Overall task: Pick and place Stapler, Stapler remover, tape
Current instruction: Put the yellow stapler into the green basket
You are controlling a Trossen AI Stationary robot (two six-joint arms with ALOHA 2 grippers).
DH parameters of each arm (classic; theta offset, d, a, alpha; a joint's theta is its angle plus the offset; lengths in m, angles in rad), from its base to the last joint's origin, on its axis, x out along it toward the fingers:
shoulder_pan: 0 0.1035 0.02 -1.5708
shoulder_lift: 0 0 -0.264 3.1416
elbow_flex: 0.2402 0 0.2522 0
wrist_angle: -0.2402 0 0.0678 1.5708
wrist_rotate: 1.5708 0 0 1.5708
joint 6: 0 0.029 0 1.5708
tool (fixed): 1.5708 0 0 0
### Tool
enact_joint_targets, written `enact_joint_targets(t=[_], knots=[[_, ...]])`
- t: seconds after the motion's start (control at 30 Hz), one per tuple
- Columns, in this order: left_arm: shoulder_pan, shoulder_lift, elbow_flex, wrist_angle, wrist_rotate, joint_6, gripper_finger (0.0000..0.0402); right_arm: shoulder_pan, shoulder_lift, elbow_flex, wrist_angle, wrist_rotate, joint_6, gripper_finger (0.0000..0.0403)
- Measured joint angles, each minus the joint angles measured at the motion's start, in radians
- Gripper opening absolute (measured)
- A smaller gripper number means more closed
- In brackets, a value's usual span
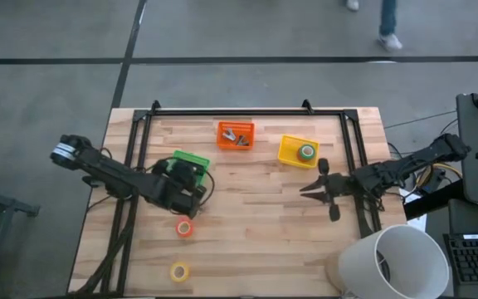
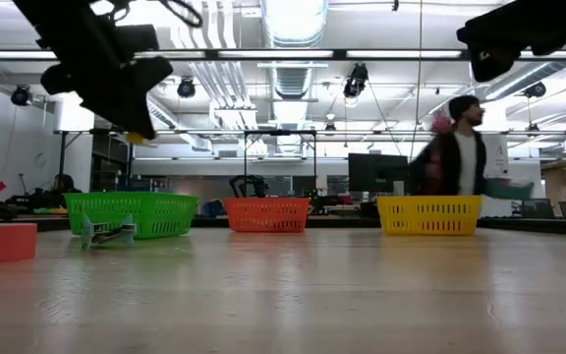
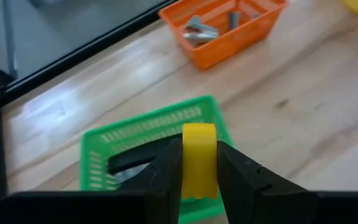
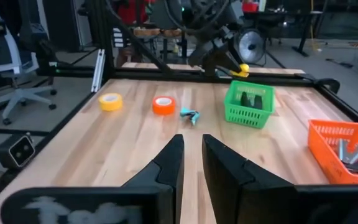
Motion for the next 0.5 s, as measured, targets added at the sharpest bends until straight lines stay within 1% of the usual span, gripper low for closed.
enact_joint_targets(t=[0.1, 0.23, 0.5], knots=[[0.032, -0.012, -0.046, 0.009, 0.008, -0.020, 0.0090, -0.008, -0.024, -0.015, 0.002, 0.000, 0.003, 0.0052], [0.086, -0.014, -0.128, 0.035, 0.048, -0.045, 0.0086, -0.020, -0.034, -0.026, 0.002, 0.005, 0.004, 0.0052], [0.138, -0.016, -0.246, 0.221, 0.048, -0.031, 0.0101, -0.023, -0.023, -0.040, 0.000, 0.005, 0.002, 0.0052]])
